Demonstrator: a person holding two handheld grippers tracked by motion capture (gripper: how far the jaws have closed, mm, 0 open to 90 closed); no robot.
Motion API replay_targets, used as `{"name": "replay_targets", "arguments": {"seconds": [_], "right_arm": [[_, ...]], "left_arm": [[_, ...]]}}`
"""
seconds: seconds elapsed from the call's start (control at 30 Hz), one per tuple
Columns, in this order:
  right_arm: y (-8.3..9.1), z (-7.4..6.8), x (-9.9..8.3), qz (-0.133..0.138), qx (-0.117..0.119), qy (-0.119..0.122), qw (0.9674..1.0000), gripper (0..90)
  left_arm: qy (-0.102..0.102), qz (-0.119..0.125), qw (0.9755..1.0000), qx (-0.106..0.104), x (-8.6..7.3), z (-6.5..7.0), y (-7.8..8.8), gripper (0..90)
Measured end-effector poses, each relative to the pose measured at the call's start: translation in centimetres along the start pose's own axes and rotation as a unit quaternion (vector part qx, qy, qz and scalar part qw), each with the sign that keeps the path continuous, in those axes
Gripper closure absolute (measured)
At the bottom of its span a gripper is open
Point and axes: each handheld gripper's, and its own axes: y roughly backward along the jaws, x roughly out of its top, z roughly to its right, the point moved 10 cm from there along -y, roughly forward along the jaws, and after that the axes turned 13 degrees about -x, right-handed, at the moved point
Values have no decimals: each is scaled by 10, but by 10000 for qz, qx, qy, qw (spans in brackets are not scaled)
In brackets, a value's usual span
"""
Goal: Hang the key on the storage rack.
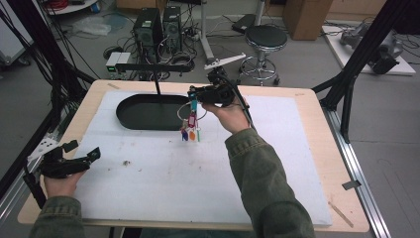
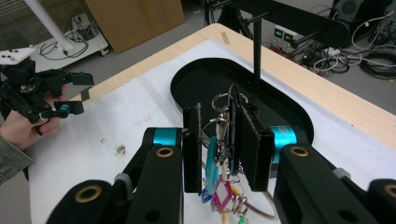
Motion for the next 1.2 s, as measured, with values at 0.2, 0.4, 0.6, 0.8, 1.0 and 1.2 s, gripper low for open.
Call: {"name": "replay_targets", "arguments": {"seconds": [0.2,0.4,0.6,0.8,1.0,1.2], "right_arm": [[-2,4,11,74,16,-114,9999,727],[-10,11,27,80,-69,-163,9998,727],[-15,13,41,105,-61,-225,9997,727],[-22,12,55,71,-112,-186,9997,726],[-29,10,67,70,-115,-163,9998,726],[-39,13,77,48,-221,-271,9994,726]], "left_arm": [[4,14,10000,-3,0,0,0,17],[4,19,10000,-2,0,0,0,17],[15,23,10000,-14,0,0,0,17],[22,49,10000,-14,1,-1,0,17],[42,68,10000,-21,1,-1,-1,17],[32,91,9999,-53,2,0,0,17]]}}
